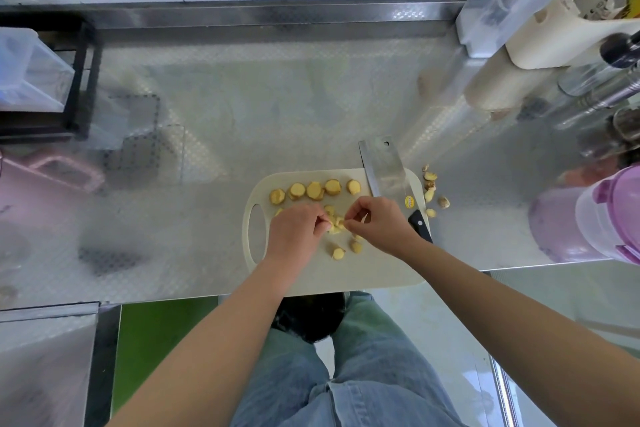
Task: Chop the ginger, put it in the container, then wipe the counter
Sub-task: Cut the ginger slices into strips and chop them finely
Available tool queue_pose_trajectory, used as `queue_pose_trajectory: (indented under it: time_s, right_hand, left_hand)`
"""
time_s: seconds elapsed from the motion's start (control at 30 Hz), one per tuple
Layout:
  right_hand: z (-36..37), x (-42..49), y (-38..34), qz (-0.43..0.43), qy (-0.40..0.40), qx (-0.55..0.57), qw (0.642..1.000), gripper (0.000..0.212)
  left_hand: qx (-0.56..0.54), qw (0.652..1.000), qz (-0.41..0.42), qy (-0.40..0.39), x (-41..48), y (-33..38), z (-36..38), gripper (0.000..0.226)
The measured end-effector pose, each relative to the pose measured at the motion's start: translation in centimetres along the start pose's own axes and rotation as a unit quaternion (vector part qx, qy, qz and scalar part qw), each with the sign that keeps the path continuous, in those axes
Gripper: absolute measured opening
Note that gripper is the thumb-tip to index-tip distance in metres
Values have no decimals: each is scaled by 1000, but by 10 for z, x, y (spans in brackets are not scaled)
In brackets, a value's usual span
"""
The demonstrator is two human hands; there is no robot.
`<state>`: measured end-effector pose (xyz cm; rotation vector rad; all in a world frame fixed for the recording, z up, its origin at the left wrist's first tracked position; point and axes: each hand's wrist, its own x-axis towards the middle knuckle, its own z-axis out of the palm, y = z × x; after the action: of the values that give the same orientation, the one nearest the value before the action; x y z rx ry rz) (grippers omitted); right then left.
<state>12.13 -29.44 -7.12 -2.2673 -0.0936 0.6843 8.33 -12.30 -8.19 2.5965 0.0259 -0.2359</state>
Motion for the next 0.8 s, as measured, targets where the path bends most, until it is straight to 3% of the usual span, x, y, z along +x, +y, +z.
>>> queue_pose_trajectory:
  time_s: [0.2, 0.5, 0.8]
  right_hand:
    - [-6, 4, -2, 2, 10, 13, 1000, 3]
    - [-9, 8, 0, -2, 14, 11, 1000, 8]
    - [-7, 21, -9, -19, 20, 0, 1000, 5]
  left_hand:
    - [16, 999, 15, 27, 0, -1, 0, 16]
    - [102, 985, 136, -21, 4, 1, -4, 19]
    - [152, 977, 147, -26, 11, 5, -12, 20]
